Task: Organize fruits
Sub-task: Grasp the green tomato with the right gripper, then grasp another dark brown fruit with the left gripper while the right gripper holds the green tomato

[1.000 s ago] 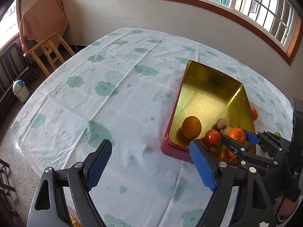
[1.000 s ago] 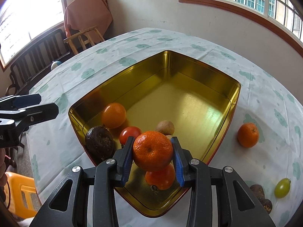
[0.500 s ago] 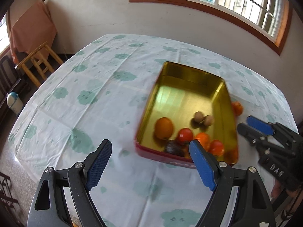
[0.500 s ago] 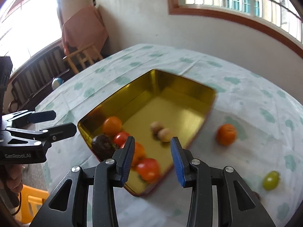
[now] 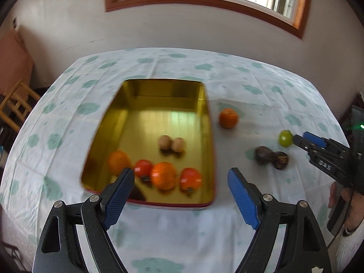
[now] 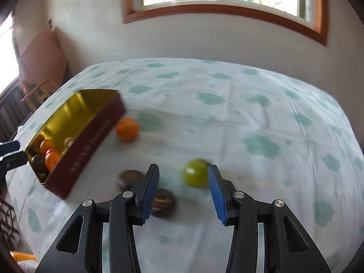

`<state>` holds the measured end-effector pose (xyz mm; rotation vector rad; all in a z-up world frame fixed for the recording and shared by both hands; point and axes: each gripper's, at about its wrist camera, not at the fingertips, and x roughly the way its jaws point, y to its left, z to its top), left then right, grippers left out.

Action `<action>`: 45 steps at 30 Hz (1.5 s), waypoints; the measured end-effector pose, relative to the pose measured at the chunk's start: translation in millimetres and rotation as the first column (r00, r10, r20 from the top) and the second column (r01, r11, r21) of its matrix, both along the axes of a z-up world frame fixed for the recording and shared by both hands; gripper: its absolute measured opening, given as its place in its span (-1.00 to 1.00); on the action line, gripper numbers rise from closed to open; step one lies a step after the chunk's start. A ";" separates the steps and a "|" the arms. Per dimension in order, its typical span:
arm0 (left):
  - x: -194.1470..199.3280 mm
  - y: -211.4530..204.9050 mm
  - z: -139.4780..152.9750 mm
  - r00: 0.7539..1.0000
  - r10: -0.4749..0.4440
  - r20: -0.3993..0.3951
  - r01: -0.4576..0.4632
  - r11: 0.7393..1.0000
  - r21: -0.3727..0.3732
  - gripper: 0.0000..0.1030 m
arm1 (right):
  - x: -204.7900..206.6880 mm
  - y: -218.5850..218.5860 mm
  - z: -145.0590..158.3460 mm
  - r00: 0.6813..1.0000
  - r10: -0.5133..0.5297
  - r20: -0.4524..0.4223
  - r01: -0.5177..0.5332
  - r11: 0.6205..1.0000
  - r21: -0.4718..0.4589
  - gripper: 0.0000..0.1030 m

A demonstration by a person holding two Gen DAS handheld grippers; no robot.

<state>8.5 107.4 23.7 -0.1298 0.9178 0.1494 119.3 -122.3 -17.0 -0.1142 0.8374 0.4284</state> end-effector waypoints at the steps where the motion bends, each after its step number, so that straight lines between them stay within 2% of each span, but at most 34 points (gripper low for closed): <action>1: 2.3 -5.4 0.1 1.000 -0.012 -0.001 0.012 1.000 0.002 0.58 | 2.5 -3.0 -2.0 1.000 -0.006 -0.004 0.006 1.000 0.001 -0.11; 12: 34.4 -57.5 -7.9 0.991 -0.129 -0.033 0.129 0.992 -0.005 0.57 | 23.2 4.3 -35.5 0.999 0.006 -0.050 -0.006 1.000 -0.008 -0.10; 16: 43.8 -72.0 -14.5 0.987 -0.157 -0.039 0.156 0.988 -0.019 0.57 | 27.5 6.4 -40.9 0.999 0.008 -0.051 -0.008 1.000 -0.002 -0.13; 18: 48.1 -78.8 -18.5 0.984 -0.173 -0.042 0.172 0.985 -0.033 0.57 | 28.4 5.3 -42.3 0.999 0.004 -0.047 -0.004 1.000 0.005 -0.25; 24: 60.7 -94.3 -32.7 0.976 -0.206 -0.067 0.201 0.977 -0.071 0.53 | 29.5 -11.4 -41.1 0.999 -0.043 -0.027 0.043 0.999 -0.001 -0.25; 28: 71.0 -99.5 -41.1 0.975 -0.205 -0.086 0.197 0.976 -0.090 0.47 | 28.9 -38.5 -41.8 0.995 -0.098 -0.026 0.098 0.995 -0.019 -0.25; 31: 77.8 -104.2 -46.0 0.973 -0.211 -0.097 0.204 0.976 -0.078 0.39 | 26.5 -58.9 -41.3 0.991 -0.136 -0.021 0.135 0.990 -0.034 -0.25; 36: 91.2 -102.1 -58.0 0.970 -0.202 -0.136 0.183 0.974 -0.136 0.22 | 21.5 -83.3 -41.1 0.985 -0.174 -0.023 0.173 0.984 -0.030 -0.25; 45: 104.7 -98.7 -71.4 0.968 -0.193 -0.163 0.157 0.965 -0.211 0.00 | 22.8 -85.4 -42.3 0.984 -0.175 -0.040 0.175 0.984 -0.018 -0.25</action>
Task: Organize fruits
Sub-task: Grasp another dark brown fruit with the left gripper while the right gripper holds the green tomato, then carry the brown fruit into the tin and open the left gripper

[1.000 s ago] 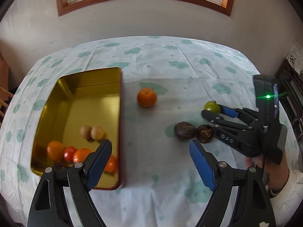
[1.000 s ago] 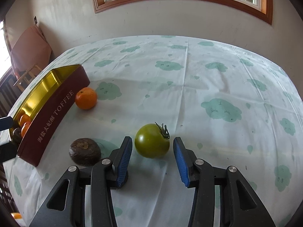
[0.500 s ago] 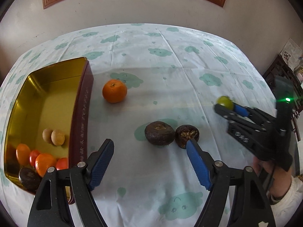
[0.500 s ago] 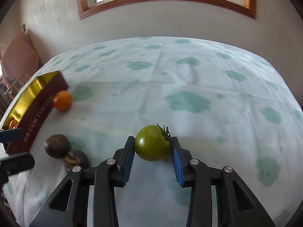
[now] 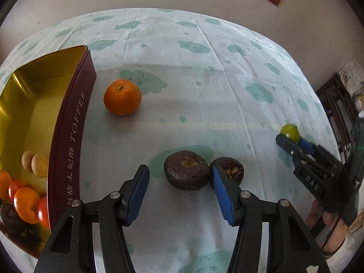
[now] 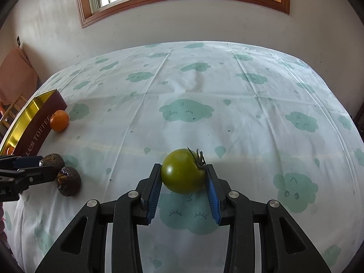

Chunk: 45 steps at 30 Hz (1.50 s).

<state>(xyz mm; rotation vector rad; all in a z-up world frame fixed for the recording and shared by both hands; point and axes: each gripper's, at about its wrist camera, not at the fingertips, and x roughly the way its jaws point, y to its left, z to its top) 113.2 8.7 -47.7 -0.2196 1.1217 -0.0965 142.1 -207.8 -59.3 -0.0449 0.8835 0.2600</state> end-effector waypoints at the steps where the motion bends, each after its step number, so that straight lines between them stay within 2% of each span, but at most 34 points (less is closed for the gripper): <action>1: 1.3 0.4 -0.1 1.000 0.001 -0.001 -0.001 1.000 -0.004 -0.01 | 0.3 0.1 0.0 1.000 0.000 0.000 0.000 1.000 0.001 -0.25; 7: 6.0 -0.7 -0.7 1.000 -0.012 0.014 0.012 1.000 0.001 -0.05 | 0.0 -0.4 -0.5 1.000 0.000 0.000 0.000 1.000 -0.004 -0.25; 10: 5.2 0.0 -0.8 1.000 -0.026 0.012 0.026 0.999 -0.022 -0.25 | -0.1 -0.2 -0.5 1.000 -0.001 0.000 0.001 1.000 -0.005 -0.25; 29: 0.5 0.4 -3.7 0.999 -0.036 0.007 0.036 0.999 0.004 -0.28 | 0.5 2.3 -1.6 1.000 -0.001 0.001 0.001 1.000 -0.026 -0.25; 45: -24.2 20.7 38.2 0.996 -0.016 0.086 0.014 1.000 0.026 -0.28 | 0.5 8.5 -1.5 1.000 0.001 0.007 0.000 0.997 -0.073 -0.25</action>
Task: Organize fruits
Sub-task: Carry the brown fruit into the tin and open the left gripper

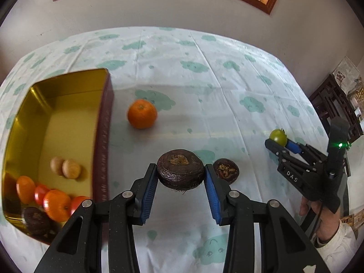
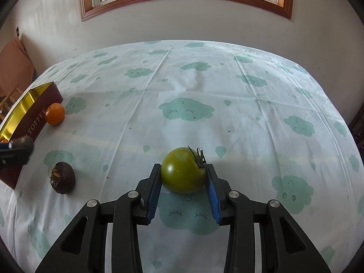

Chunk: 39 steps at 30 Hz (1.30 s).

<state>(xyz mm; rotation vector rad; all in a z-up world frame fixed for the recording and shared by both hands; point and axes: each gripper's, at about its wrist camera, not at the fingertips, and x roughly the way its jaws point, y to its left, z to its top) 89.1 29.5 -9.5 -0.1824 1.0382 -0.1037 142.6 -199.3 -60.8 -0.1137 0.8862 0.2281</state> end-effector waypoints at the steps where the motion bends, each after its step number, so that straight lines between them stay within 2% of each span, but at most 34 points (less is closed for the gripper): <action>1: -1.0 3.9 3.6 1.000 0.005 0.005 -0.005 1.000 0.001 -0.28 | -0.2 0.1 0.0 1.000 0.000 0.000 0.000 1.000 -0.002 -0.25; 6: -4.3 32.1 18.1 0.998 0.055 0.038 -0.057 0.998 0.031 -0.28 | -0.1 0.4 -0.1 1.000 0.001 0.001 -0.001 1.000 -0.005 -0.25; 12: -6.7 87.6 26.4 0.985 0.163 0.055 -0.167 0.983 0.075 -0.28 | -0.4 0.5 -0.1 1.000 0.001 0.001 -0.001 1.000 -0.007 -0.25; 20: -5.0 144.2 15.3 0.963 0.266 0.032 -0.268 0.956 0.123 -0.28 | -0.4 0.8 -0.1 1.000 0.000 0.001 0.000 1.000 -0.008 -0.25; 28: -3.5 163.6 -13.7 0.953 0.303 -0.032 -0.296 0.945 0.143 -0.28 | -0.5 1.0 -0.5 1.000 0.000 0.002 0.000 1.000 -0.009 -0.25; 39: -3.8 168.2 -30.1 0.948 0.309 -0.072 -0.295 0.943 0.155 -0.27 | -0.7 1.5 -0.4 1.000 0.000 0.002 0.000 1.000 -0.010 -0.25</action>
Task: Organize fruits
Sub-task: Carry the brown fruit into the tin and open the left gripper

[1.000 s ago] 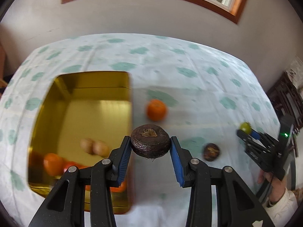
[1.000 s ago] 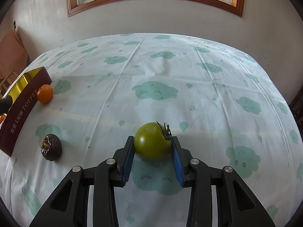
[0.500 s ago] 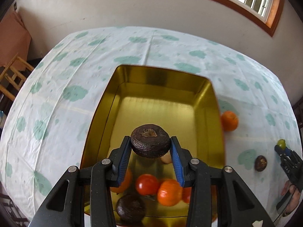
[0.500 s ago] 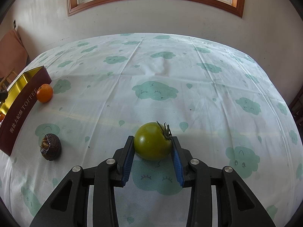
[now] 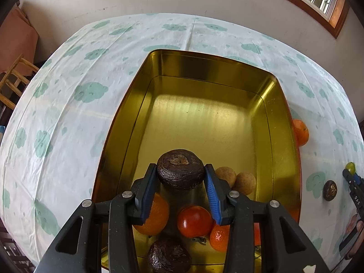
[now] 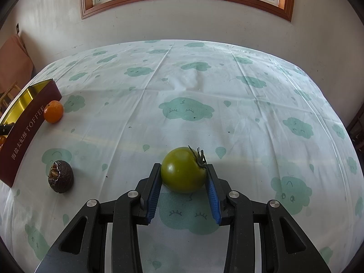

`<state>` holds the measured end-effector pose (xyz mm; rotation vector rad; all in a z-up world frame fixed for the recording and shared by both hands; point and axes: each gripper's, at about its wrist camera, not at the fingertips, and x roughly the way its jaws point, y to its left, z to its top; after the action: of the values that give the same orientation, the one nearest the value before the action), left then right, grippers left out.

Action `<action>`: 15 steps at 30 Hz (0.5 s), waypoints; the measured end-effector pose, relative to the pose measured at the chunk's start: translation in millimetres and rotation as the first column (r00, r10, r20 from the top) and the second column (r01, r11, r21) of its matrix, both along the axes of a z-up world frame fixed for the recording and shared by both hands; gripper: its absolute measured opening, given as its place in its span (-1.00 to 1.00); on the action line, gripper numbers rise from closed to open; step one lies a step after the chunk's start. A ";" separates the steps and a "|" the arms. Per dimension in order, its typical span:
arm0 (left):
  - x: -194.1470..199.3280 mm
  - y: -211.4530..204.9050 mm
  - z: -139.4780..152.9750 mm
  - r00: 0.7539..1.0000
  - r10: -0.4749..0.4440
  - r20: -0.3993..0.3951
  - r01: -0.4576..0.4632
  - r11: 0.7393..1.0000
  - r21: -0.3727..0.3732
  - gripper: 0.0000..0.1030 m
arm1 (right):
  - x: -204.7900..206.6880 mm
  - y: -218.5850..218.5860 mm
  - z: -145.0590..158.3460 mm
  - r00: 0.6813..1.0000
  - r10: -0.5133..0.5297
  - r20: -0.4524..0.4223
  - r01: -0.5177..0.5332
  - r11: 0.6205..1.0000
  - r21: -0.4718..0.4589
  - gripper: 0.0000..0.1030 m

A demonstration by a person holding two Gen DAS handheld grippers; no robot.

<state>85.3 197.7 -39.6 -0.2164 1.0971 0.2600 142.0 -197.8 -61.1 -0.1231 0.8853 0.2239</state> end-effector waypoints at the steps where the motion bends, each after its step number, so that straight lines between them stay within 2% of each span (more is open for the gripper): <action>1: 0.1 -0.1 -1.0 1.000 -0.001 -0.002 0.001 1.000 0.004 -0.27 | 0.0 -0.1 0.0 1.000 0.000 0.000 0.000 1.000 0.000 -0.25; 9: 0.6 -1.4 -2.4 1.000 -0.003 -0.014 0.003 0.999 0.033 -0.26 | 0.0 0.0 0.0 1.000 0.000 0.000 0.000 1.000 0.000 -0.25; 15: -0.2 0.1 -0.4 1.000 0.000 -0.012 0.000 1.000 0.020 -0.23 | 0.0 0.1 0.1 1.000 0.000 0.000 0.000 1.000 0.001 -0.25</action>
<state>85.1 197.8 -40.1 -0.1972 1.1057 0.2724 142.0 -197.7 -61.0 -0.1226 0.8852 0.2242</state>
